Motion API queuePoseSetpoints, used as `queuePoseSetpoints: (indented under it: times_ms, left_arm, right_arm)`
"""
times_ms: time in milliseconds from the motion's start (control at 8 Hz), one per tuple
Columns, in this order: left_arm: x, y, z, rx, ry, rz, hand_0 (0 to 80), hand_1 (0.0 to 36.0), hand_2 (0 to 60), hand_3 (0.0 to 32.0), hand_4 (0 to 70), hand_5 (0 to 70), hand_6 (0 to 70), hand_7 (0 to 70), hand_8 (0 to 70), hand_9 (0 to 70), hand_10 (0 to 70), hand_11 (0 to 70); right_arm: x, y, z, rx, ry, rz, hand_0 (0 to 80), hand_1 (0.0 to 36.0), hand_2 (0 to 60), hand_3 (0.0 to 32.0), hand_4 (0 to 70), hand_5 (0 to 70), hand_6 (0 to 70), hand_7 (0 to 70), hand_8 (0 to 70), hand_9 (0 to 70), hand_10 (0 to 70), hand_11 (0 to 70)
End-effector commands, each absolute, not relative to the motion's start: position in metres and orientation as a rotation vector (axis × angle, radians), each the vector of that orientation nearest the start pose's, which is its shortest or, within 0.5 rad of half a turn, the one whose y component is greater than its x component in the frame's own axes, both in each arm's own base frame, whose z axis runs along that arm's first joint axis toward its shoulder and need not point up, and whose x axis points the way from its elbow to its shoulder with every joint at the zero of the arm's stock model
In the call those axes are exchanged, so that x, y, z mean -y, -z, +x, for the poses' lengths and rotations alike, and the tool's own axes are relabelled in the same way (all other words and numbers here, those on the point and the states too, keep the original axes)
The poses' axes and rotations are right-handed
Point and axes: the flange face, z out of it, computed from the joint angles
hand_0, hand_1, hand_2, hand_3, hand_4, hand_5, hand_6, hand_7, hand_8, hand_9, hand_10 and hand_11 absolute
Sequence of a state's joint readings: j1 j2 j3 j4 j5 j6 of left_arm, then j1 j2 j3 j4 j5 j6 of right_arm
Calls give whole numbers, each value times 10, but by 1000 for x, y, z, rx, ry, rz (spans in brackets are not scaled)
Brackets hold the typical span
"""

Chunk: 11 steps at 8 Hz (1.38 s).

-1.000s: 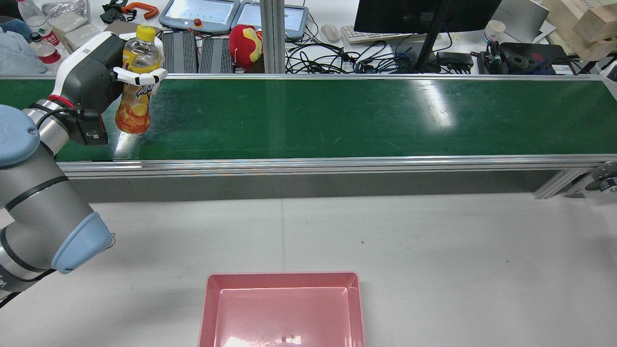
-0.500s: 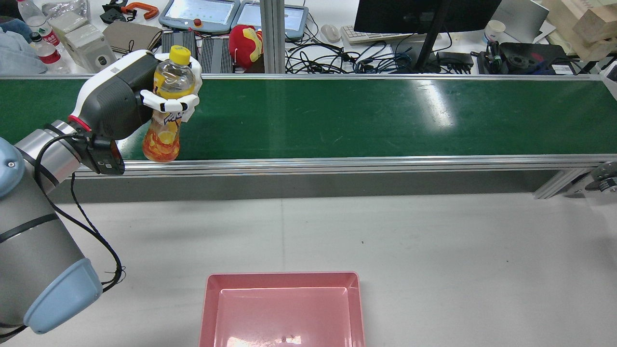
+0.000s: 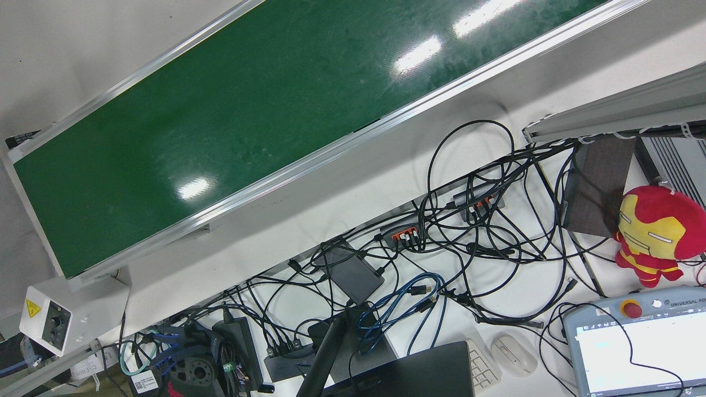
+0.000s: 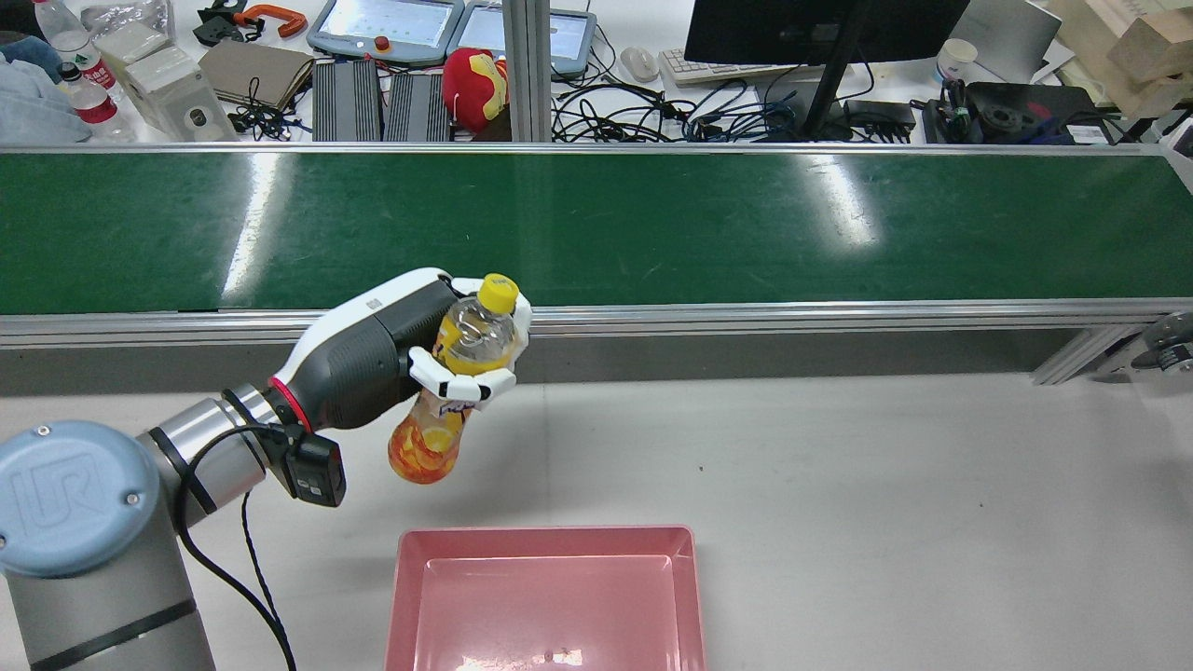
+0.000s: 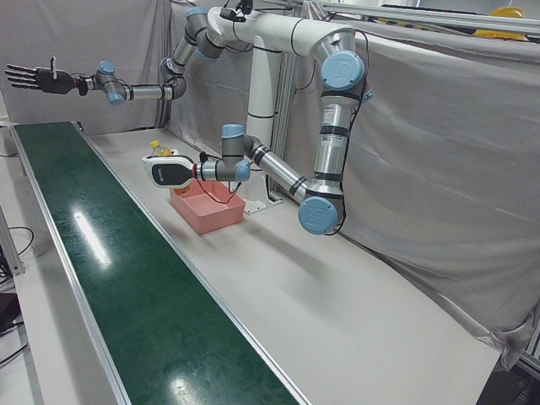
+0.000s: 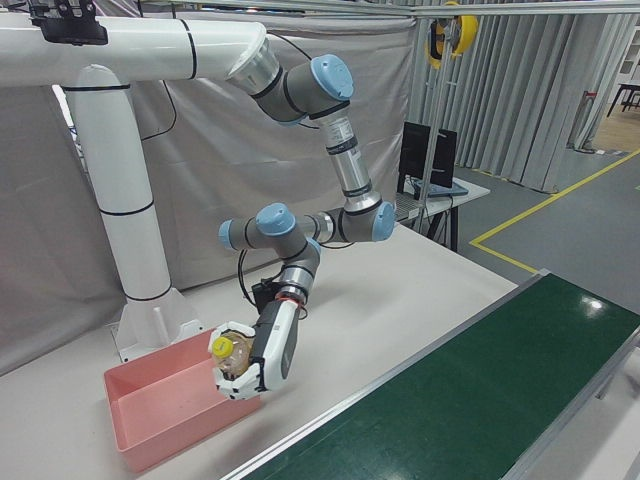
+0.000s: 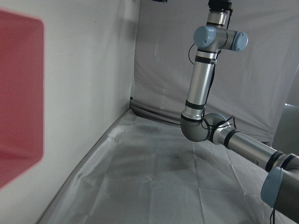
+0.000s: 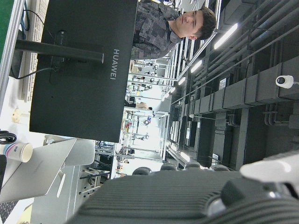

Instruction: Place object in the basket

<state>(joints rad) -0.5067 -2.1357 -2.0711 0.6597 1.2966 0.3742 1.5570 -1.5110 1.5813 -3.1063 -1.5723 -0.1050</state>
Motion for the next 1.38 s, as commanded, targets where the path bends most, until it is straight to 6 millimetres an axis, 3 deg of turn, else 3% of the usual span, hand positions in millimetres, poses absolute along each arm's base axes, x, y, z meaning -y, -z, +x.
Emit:
queuePoseSetpoints:
  times_ms: [0,250,500,625,750,875,1000,1125,1250]
  left_arm:
    - [321,-230,467,-2067,1169,-685,526,223,600,0,426,700,654,672,700,700,634,700]
    - [285,-238,493,-2012,1121,-706,514,208,600,0,437,700,662,691,700,700,616,700]
    - [272,-243,503,-1988,1093,-689,508,181,584,0,418,700,625,651,660,700,552,700]
    - [271,-251,507,-1969,1096,-681,512,167,470,0,397,700,567,584,601,700,500,700]
    - [272,-258,502,-1967,1097,-677,484,101,179,0,281,658,333,385,431,538,387,547]
    - [274,-258,500,-1968,1095,-676,472,84,77,0,205,580,191,276,323,420,309,448]
    - [276,-262,496,-1963,1099,-668,491,62,0,0,168,569,125,211,259,337,264,390]
    - [273,-277,484,-1947,1103,-659,479,31,0,0,117,562,86,177,208,274,227,336]
    - [271,-289,470,-1944,1108,-653,450,0,0,0,56,502,46,135,162,215,206,302]
  right_arm:
    - [529,-647,126,-2397,2150,-107,0,0,0,0,0,0,0,0,0,0,0,0]
    - [528,-648,126,-2394,2155,-109,0,0,0,0,0,0,0,0,0,0,0,0]
    - [529,-648,125,-2395,2155,-107,0,0,0,0,0,0,0,0,0,0,0,0]
    - [528,-649,125,-2393,2157,-107,0,0,0,0,0,0,0,0,0,0,0,0]
    - [528,-649,126,-2392,2157,-109,0,0,0,0,0,0,0,0,0,0,0,0]
    - [528,-649,126,-2392,2157,-109,0,0,0,0,0,0,0,0,0,0,0,0]
    - [528,-648,126,-2394,2155,-109,0,0,0,0,0,0,0,0,0,0,0,0]
    - [528,-648,126,-2395,2152,-107,0,0,0,0,0,0,0,0,0,0,0,0]
    - [528,-648,126,-2395,2152,-107,0,0,0,0,0,0,0,0,0,0,0,0]
